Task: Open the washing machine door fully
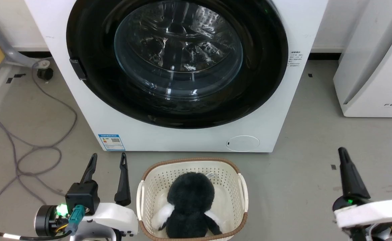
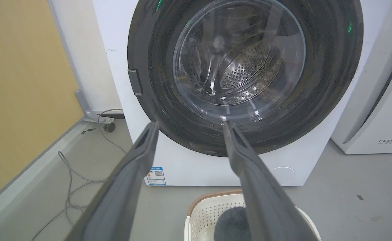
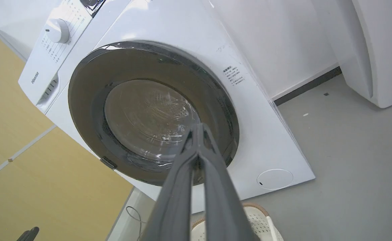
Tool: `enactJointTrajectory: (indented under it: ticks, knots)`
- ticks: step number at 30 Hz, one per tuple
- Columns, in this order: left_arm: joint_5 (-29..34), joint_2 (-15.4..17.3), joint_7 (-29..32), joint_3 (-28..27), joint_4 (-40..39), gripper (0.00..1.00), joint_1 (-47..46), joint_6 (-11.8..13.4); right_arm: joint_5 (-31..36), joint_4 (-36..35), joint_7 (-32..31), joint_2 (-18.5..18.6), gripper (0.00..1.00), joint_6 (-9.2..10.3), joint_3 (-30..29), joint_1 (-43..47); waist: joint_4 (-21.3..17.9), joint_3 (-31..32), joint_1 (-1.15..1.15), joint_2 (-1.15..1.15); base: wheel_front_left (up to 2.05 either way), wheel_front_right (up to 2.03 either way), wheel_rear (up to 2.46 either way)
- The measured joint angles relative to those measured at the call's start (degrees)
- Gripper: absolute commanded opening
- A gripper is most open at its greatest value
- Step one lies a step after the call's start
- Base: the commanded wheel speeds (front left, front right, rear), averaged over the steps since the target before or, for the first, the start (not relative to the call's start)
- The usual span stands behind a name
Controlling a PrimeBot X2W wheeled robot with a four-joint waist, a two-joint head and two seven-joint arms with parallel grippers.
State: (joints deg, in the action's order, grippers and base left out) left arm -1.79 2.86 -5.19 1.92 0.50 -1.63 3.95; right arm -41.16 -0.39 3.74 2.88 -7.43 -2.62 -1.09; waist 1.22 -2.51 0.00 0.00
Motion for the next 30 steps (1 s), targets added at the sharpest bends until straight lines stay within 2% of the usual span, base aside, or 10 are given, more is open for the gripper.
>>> enactJointTrajectory:
  ticks: [5,15,30]
  knots:
    - [-0.47,0.0,-0.68,0.37,0.0,1.0,-0.69,0.51,-7.34,2.22,-2.01,0.0,0.0,0.0,-2.78,-2.4,0.5,-0.81,0.0,0.0,0.0,0.0,0.0]
    - [-1.23,0.0,-1.91,1.07,-0.02,1.0,-2.23,1.44,-16.26,6.82,-4.81,1.01,0.0,0.0,-6.75,-8.9,2.05,-3.26,0.01,0.0,0.0,0.0,0.0]
    - [-1.71,-0.01,-3.53,2.21,-0.21,1.0,-6.28,2.01,-25.6,16.61,-6.17,6.66,0.0,0.0,-9.39,-23.9,4.74,-9.1,0.01,0.0,0.0,0.0,0.0]
